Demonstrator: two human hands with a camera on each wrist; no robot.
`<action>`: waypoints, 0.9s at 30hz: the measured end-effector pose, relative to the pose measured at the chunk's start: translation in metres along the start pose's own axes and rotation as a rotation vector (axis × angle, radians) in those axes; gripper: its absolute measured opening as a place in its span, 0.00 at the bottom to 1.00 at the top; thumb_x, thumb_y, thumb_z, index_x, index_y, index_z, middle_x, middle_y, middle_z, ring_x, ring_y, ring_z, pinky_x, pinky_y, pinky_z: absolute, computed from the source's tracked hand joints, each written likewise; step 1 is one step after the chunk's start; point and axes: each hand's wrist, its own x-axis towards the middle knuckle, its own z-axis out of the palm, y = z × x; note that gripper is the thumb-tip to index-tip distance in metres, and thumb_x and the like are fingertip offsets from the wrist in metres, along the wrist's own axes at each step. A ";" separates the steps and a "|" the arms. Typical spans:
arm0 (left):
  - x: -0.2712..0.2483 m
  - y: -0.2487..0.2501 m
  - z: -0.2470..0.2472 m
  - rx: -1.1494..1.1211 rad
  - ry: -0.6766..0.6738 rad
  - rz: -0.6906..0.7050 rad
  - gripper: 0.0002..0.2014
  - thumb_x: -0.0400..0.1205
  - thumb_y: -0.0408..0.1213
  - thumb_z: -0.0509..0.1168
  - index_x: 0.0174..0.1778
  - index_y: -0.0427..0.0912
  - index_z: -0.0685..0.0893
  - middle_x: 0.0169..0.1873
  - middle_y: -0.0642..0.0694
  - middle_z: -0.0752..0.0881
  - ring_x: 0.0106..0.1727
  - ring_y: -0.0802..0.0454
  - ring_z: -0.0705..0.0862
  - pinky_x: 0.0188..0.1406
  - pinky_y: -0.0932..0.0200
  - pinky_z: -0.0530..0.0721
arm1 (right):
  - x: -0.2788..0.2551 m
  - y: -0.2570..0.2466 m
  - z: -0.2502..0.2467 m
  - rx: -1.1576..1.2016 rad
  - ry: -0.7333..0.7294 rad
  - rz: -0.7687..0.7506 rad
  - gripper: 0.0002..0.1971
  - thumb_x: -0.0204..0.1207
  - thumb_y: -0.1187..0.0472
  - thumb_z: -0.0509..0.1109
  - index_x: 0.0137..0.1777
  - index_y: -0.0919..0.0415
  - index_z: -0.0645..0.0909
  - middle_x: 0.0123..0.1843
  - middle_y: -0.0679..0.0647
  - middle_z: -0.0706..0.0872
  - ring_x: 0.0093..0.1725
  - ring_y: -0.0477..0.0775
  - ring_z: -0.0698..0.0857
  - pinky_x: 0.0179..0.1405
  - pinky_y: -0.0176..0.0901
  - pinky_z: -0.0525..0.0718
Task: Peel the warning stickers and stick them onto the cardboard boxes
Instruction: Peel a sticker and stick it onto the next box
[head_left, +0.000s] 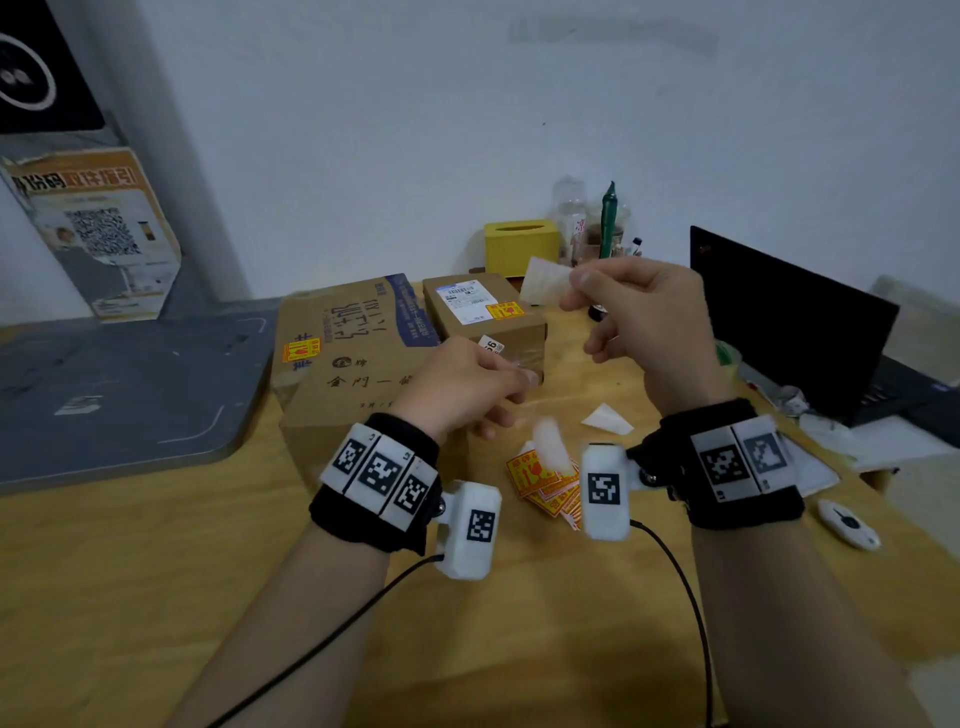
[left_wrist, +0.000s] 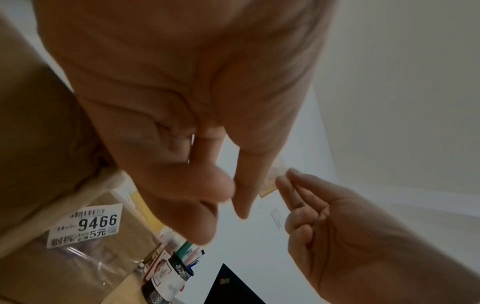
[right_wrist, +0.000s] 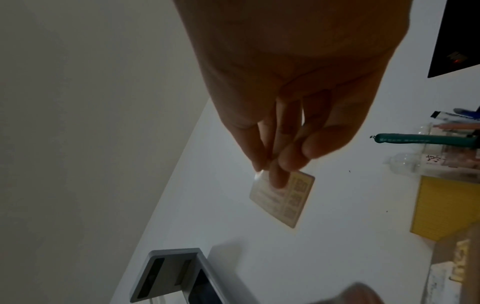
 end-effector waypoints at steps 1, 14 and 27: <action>-0.001 0.001 -0.001 -0.006 0.005 0.002 0.09 0.81 0.39 0.73 0.49 0.36 0.91 0.46 0.43 0.91 0.26 0.56 0.86 0.17 0.64 0.78 | -0.003 -0.001 0.001 -0.007 -0.019 0.006 0.04 0.80 0.61 0.76 0.46 0.58 0.91 0.40 0.55 0.95 0.19 0.53 0.80 0.18 0.39 0.80; -0.024 0.000 -0.060 -0.254 0.269 0.103 0.09 0.84 0.44 0.69 0.48 0.43 0.92 0.35 0.51 0.91 0.26 0.57 0.83 0.21 0.65 0.72 | -0.029 -0.004 0.048 0.000 -0.275 0.065 0.08 0.76 0.68 0.80 0.53 0.58 0.89 0.47 0.62 0.95 0.20 0.52 0.83 0.20 0.42 0.84; -0.038 -0.032 -0.107 -0.058 0.319 0.178 0.05 0.84 0.44 0.69 0.43 0.52 0.89 0.37 0.55 0.89 0.29 0.60 0.83 0.22 0.64 0.70 | -0.028 0.003 0.086 -0.194 -0.287 0.173 0.14 0.79 0.46 0.78 0.41 0.57 0.90 0.26 0.44 0.84 0.20 0.46 0.71 0.18 0.35 0.67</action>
